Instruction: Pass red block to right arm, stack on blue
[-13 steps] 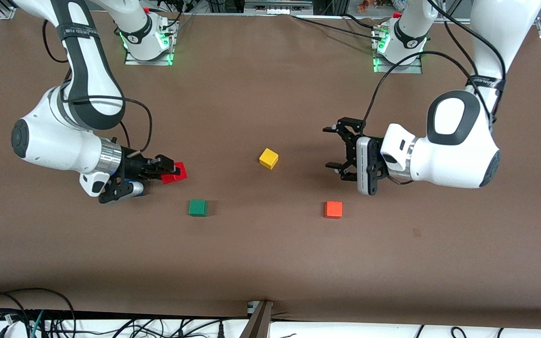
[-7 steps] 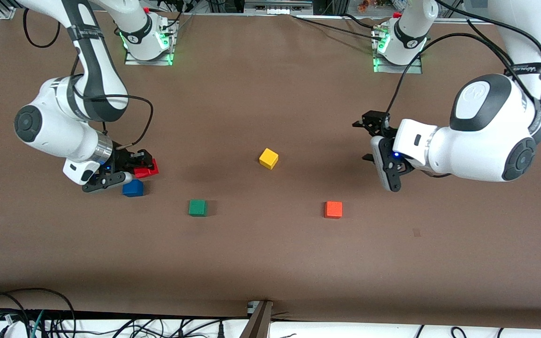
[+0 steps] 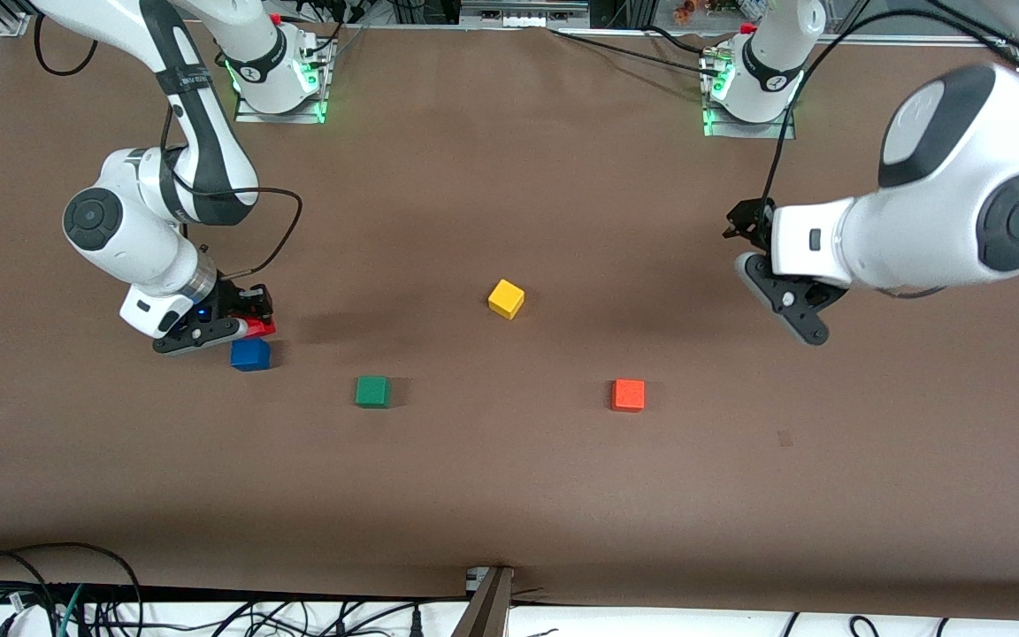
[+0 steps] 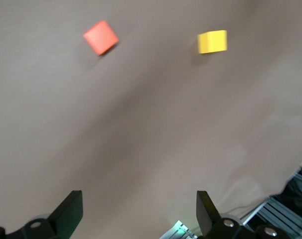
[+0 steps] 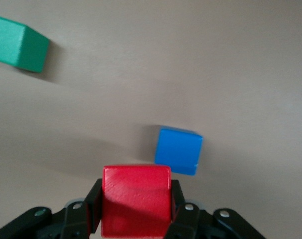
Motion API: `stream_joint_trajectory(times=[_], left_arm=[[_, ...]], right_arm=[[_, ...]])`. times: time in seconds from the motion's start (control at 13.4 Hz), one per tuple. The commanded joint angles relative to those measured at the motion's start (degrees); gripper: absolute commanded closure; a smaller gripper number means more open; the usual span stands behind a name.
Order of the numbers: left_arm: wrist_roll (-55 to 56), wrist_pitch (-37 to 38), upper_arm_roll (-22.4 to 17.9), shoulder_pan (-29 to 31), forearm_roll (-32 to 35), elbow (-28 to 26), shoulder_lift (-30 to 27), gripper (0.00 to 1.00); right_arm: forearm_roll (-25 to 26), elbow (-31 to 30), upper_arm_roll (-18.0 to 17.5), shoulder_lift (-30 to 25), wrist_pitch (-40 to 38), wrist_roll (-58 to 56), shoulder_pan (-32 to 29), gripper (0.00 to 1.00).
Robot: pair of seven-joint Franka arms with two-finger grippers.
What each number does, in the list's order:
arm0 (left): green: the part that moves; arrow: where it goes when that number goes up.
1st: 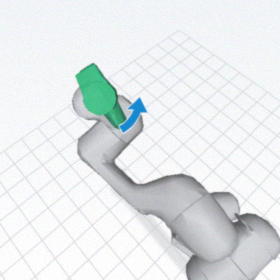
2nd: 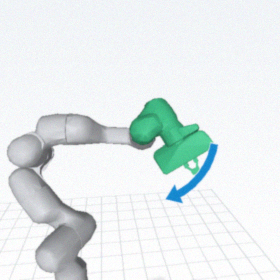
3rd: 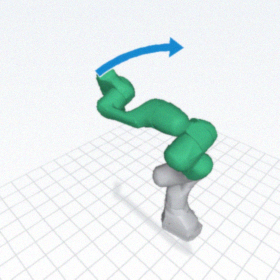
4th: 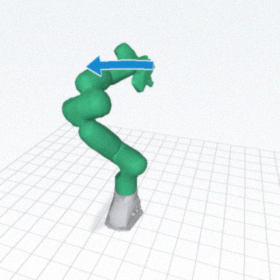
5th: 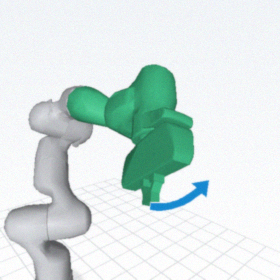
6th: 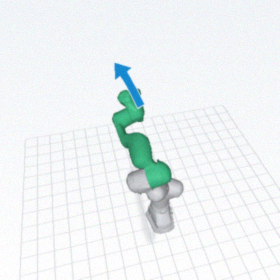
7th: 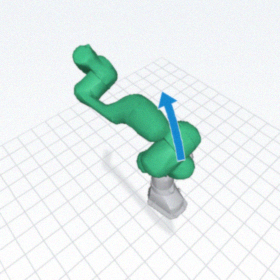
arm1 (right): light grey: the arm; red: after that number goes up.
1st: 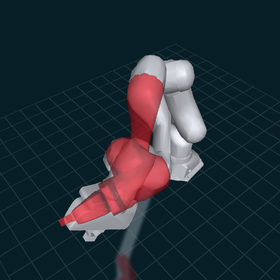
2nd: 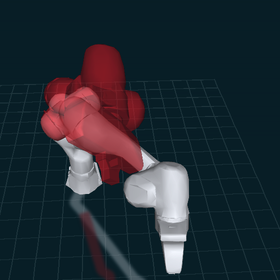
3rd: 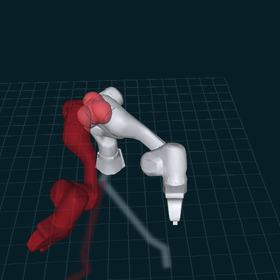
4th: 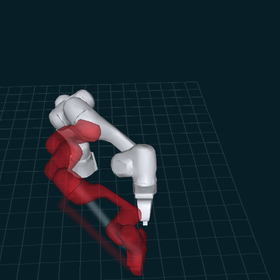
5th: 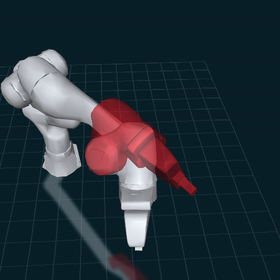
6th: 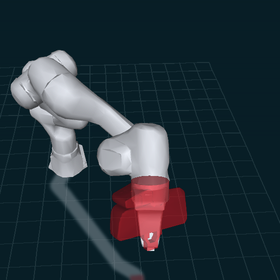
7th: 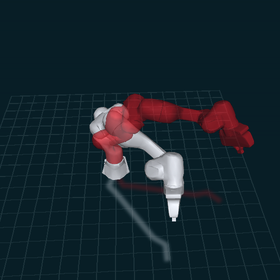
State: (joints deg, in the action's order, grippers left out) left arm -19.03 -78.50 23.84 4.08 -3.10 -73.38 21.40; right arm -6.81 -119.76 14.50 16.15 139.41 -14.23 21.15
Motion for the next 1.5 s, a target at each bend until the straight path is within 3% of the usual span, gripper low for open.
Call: stream_joint_trajectory(times=[0.0,0.07,0.15,0.37,0.67,0.82,1.42], left_arm=[[6.4,-0.3,-10.1,-8.2,2.7,-4.3,-6.4,0.00],[6.2,-1.1,-16.6,-11.6,1.5,-5.4,-7.6,0.00],[7.1,-2.1,-19.6,-12.9,0.2,-8.8,-10.7,0.00],[15.9,-13.6,-22.1,-13.1,2.6,-22.9,-21.7,0.00],[19.9,-15.8,-21.7,-7.5,4.9,-25.0,-24.6,0.00],[20.2,-15.5,-17.9,-3.2,4.6,-25.0,-26.1,0.00],[22.5,-13.2,-19.4,-4.9,4.4,-24.9,-26.4,0.00]], right_arm=[[2.1,-0.9,0.5,-0.4,1.8,0.8,0.2,1.00],[2.1,-0.2,0.6,0.2,1.9,0.7,0.0,1.00],[2.1,0.4,1.4,0.8,2.1,0.7,0.0,1.00],[2.1,1.9,1.8,2.7,2.7,0.8,-0.1,1.00],[2.1,4.4,2.4,5.6,3.7,0.9,-0.2,1.00],[1.6,6.0,2.4,7.5,4.2,2.2,-0.2,1.00],[1.4,6.4,2.4,8.2,3.7,11.9,-0.8,1.00]])
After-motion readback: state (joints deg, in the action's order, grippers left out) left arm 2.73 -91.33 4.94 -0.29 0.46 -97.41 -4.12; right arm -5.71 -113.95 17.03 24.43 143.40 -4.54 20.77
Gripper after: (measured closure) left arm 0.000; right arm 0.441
